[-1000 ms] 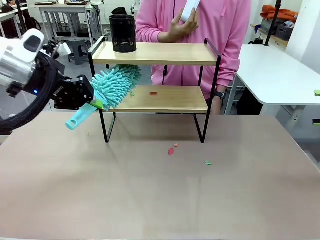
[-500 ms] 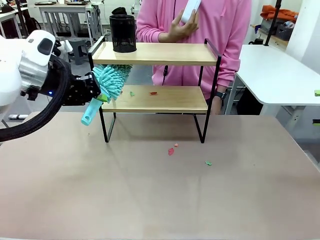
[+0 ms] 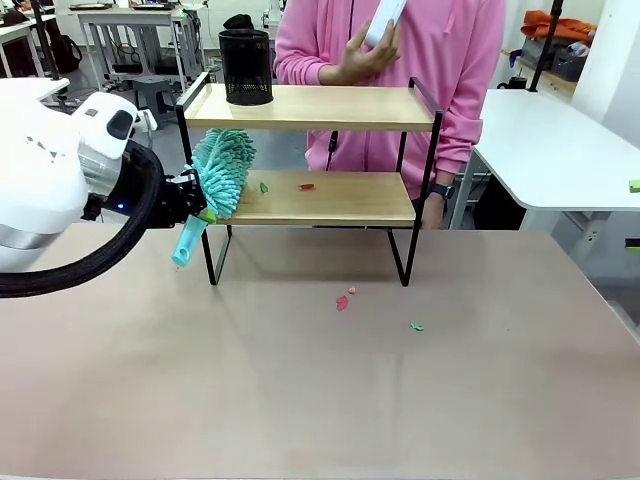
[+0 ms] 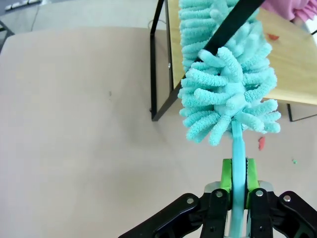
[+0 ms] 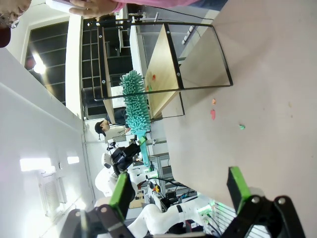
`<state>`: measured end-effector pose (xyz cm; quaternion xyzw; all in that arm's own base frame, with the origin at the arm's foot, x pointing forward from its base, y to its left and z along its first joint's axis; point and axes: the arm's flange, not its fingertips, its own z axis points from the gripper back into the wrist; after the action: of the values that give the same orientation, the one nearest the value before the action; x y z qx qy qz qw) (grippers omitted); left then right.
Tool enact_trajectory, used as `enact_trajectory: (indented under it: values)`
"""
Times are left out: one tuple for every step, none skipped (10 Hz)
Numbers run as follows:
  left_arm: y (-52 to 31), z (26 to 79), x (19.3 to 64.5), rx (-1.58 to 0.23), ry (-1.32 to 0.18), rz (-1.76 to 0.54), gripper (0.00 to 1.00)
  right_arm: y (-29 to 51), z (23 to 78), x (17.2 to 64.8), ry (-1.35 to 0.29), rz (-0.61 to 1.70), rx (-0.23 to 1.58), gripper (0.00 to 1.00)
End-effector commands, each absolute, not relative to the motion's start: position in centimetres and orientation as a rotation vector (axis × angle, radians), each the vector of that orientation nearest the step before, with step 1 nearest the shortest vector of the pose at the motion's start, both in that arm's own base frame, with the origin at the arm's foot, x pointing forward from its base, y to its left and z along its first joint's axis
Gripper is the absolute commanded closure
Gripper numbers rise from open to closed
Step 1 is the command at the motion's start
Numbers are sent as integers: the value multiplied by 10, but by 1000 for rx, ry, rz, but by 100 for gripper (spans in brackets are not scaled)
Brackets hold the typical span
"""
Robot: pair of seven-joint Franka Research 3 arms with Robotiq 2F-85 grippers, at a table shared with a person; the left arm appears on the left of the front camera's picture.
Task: Clean the shelf.
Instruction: Clean the remaining tier of the Shelf with the Duster once objects are removed.
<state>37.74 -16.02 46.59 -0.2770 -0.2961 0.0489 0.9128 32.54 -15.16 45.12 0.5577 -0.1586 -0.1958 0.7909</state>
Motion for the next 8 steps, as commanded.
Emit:
enact_trajectory:
  values:
    - [-173, 469, 388, -546, -573, 126, 87, -150, 452, 327, -364, -407, 1213, 0]
    - [-175, 464, 389, -533, -561, 121, 87, -150, 452, 327, -364, -407, 1213, 0]
    - [-177, 462, 390, -518, -546, 120, 87, -150, 452, 327, -364, -407, 1213, 0]
    - [-178, 462, 391, -537, -517, 114, 87, -150, 452, 327, -364, -407, 1213, 0]
    - [-180, 462, 391, -553, -511, 104, 87, -150, 452, 327, -364, -407, 1213, 0]
    - [-183, 463, 390, -567, -492, 81, 87, -150, 452, 327, -364, -407, 1213, 0]
    - [-187, 463, 392, -579, -467, 57, 87, -150, 452, 327, -364, -407, 1213, 0]
    - [-192, 462, 392, -587, -425, 30, 87, -150, 452, 327, -364, -407, 1213, 0]
